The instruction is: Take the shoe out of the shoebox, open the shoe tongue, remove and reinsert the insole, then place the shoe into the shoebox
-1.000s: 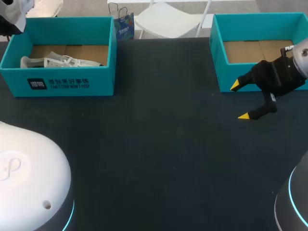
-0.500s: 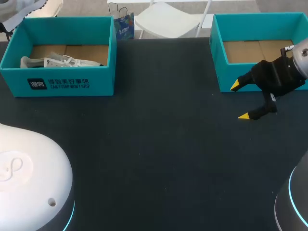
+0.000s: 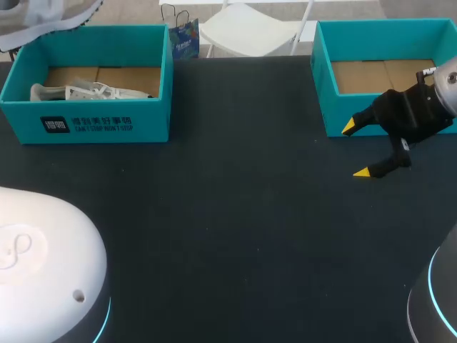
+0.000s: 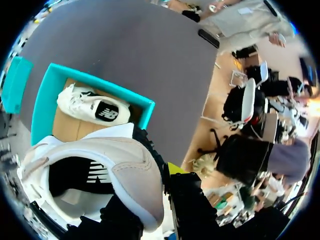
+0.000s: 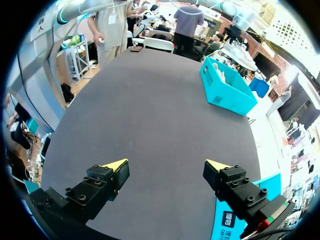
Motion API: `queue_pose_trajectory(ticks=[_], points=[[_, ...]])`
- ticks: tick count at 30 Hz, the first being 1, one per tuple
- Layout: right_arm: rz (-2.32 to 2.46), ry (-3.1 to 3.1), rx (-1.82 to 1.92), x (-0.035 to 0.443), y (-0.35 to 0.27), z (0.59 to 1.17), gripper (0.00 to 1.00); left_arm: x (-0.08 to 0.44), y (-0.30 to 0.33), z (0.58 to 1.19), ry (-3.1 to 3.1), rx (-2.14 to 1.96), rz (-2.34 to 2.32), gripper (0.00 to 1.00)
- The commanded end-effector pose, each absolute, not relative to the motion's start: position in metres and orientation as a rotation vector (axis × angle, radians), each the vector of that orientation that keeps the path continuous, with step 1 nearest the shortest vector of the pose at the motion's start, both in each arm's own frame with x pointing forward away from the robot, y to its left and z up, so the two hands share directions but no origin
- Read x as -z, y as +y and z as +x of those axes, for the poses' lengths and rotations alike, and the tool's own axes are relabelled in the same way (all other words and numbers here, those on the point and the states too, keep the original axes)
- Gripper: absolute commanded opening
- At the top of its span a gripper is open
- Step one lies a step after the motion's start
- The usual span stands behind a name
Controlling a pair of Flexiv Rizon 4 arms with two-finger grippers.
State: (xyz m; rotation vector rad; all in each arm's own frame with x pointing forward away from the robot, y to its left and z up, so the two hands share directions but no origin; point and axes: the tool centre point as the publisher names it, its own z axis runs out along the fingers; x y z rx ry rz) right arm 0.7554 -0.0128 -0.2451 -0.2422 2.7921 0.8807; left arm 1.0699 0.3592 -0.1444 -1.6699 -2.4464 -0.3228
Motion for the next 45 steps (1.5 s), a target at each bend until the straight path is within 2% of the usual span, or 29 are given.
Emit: queue_pose_trajectory(ticks=[1,16,33,45], points=[[-0.242,2.794,-0.876,0.246,-0.012,0.756,1.00,0.144,0.361,1.060,-1.637,0.531,-2.565,0.00],[-0.242,2.794,-0.876,0.246,-0.012,0.756,1.00,0.147,0.347,1.076,-1.670,0.566,-2.557,0.00],[-0.242,2.794,-0.876,0.246,-0.012,0.756,1.00,0.175,0.330,1.119,-1.902,0.508,-2.405,0.00],[-0.242,2.794,-0.876,0.246,-0.012,0.756,1.00,0.200,0.318,1.145,-1.933,0.628,-2.365,0.00]])
